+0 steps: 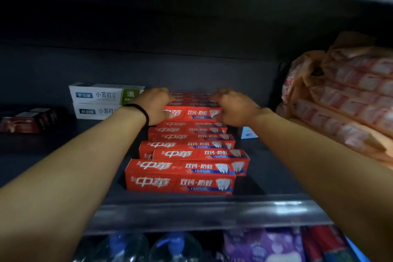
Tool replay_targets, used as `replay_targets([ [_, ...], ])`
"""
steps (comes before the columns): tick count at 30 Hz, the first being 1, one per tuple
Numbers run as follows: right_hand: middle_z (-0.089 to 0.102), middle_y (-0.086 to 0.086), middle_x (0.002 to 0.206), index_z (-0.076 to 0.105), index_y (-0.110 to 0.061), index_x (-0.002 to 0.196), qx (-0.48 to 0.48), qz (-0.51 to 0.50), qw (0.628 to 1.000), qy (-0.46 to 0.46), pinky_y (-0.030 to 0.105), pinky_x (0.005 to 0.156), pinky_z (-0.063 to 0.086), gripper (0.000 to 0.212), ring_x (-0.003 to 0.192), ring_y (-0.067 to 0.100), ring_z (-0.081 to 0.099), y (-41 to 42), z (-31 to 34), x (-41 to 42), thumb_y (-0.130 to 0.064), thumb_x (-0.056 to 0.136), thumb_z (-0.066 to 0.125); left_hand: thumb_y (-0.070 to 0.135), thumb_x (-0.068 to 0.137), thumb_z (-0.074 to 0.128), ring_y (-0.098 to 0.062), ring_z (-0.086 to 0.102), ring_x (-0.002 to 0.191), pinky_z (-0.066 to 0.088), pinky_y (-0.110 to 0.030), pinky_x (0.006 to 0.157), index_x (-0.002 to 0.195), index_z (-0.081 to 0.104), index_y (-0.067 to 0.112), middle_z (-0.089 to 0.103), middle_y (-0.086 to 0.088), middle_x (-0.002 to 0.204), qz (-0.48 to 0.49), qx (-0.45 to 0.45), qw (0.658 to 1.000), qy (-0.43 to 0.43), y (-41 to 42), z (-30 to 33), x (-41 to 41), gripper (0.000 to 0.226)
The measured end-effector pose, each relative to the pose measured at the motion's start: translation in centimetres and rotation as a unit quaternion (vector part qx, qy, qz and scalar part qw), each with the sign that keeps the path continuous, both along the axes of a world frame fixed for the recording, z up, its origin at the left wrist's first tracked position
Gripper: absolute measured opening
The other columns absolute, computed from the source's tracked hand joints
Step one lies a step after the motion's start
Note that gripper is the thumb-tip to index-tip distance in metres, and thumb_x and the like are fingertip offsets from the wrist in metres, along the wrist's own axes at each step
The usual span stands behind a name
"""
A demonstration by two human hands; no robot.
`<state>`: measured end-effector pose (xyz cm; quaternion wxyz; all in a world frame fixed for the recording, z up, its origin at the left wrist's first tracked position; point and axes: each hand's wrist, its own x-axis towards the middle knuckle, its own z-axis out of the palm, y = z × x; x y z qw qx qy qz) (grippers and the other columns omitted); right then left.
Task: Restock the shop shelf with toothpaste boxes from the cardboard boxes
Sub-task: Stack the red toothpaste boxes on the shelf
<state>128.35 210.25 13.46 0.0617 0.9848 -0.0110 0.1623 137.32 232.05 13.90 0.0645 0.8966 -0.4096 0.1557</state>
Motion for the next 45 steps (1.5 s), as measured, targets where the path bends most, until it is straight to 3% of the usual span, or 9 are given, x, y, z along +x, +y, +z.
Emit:
replay_targets([
  [4, 0.046, 0.001, 0.138, 0.043, -0.025, 0.138, 0.0, -0.013, 1.0, -0.004, 0.04, 0.095, 0.046, 0.062, 0.122, 0.023, 0.048, 2.4, 1.1, -4.6, -0.043, 0.084, 0.067, 0.037, 0.086, 0.065, -0.022, 0.05, 0.115, 0.042, -0.033, 0.097, 0.132, 0.053, 0.022, 0.051, -0.002, 0.127, -0.006, 0.006, 1.0, 0.006, 1.9, 0.8, -5.5, 0.05],
  [11, 0.052, 0.008, 0.126, 0.047, -0.014, 0.133, -0.028, 0.021, 0.999, -0.025, 0.039, 0.092, 0.046, 0.058, 0.115, 0.028, 0.05, 7.3, 1.3, -15.3, -0.043, 0.085, 0.063, 0.038, 0.084, 0.067, -0.024, 0.048, 0.119, 0.04, -0.033, 0.1, 0.136, 0.05, 0.015, 0.052, -0.007, 0.129, -0.043, -0.004, 0.999, -0.019, 6.1, 0.3, -17.0, 0.059],
  [16, 0.052, 0.013, 0.128, 0.046, -0.011, 0.135, -0.013, 0.045, 0.998, -0.042, 0.043, 0.093, 0.044, 0.06, 0.116, 0.032, 0.049, 11.0, -1.2, -22.7, -0.04, 0.085, 0.064, 0.037, 0.081, 0.07, -0.025, 0.047, 0.12, 0.04, -0.036, 0.101, 0.132, 0.053, 0.015, 0.053, -0.007, 0.129, -0.086, -0.015, 0.996, 0.003, 8.7, -2.4, -24.1, 0.058],
  [19, 0.051, 0.014, 0.129, 0.046, -0.009, 0.135, -0.003, 0.056, 0.998, -0.031, 0.042, 0.093, 0.044, 0.06, 0.117, 0.034, 0.048, 13.0, -4.5, -26.8, -0.036, 0.084, 0.064, 0.038, 0.082, 0.069, -0.024, 0.046, 0.119, 0.042, -0.037, 0.098, 0.134, 0.051, 0.015, 0.052, -0.006, 0.127, -0.085, 0.009, 0.995, 0.048, 10.3, -6.5, -27.7, 0.06],
  [25, 0.058, 0.017, 0.114, 0.056, -0.004, 0.124, 0.023, 0.089, 0.996, 0.017, 0.046, 0.083, 0.049, 0.053, 0.103, 0.037, 0.055, 15.3, -14.1, -31.0, -0.033, 0.081, 0.066, 0.04, 0.083, 0.067, -0.024, 0.043, 0.124, 0.039, -0.037, 0.101, 0.133, 0.05, 0.015, 0.05, -0.006, 0.131, -0.071, 0.086, 0.985, 0.134, 12.4, -17.4, -31.8, 0.059],
  [29, 0.053, 0.012, 0.126, 0.049, -0.009, 0.135, 0.045, 0.085, 0.991, 0.094, 0.044, 0.092, 0.043, 0.059, 0.115, 0.032, 0.05, 15.7, -20.9, -31.3, -0.035, 0.085, 0.066, 0.043, 0.085, 0.064, -0.021, 0.038, 0.129, 0.038, -0.038, 0.104, 0.141, 0.04, 0.019, 0.043, -0.002, 0.139, -0.056, 0.132, 0.967, 0.21, 12.7, -24.3, -32.2, 0.066],
  [34, 0.046, 0.005, 0.134, 0.04, -0.014, 0.142, 0.079, 0.073, 0.981, 0.16, 0.035, 0.099, 0.036, 0.06, 0.12, 0.023, 0.044, 15.5, -28.2, -30.3, -0.035, 0.089, 0.06, 0.04, 0.085, 0.064, -0.019, 0.044, 0.123, 0.04, -0.035, 0.102, 0.134, 0.049, 0.022, 0.049, -0.001, 0.132, -0.046, 0.16, 0.942, 0.29, 12.2, -31.9, -31.1, 0.054],
  [40, 0.053, 0.006, 0.126, 0.048, -0.016, 0.133, 0.128, 0.066, 0.967, 0.211, 0.038, 0.095, 0.042, 0.053, 0.113, 0.025, 0.049, 14.7, -36.9, -28.9, -0.033, 0.086, 0.063, 0.035, 0.087, 0.063, -0.02, 0.046, 0.124, 0.038, -0.035, 0.105, 0.136, 0.048, 0.023, 0.048, -0.002, 0.136, -0.031, 0.215, 0.908, 0.357, 11.1, -40.5, -30.5, 0.053],
  [45, 0.051, 0.004, 0.13, 0.046, -0.019, 0.133, 0.162, 0.056, 0.947, 0.271, 0.035, 0.1, 0.037, 0.051, 0.12, 0.022, 0.046, 14.8, -42.2, -28.1, -0.035, 0.088, 0.062, 0.028, 0.088, 0.063, -0.019, 0.046, 0.126, 0.039, -0.033, 0.106, 0.136, 0.047, 0.021, 0.047, -0.003, 0.14, -0.021, 0.221, 0.895, 0.386, 10.8, -44.7, -30.2, 0.051],
])
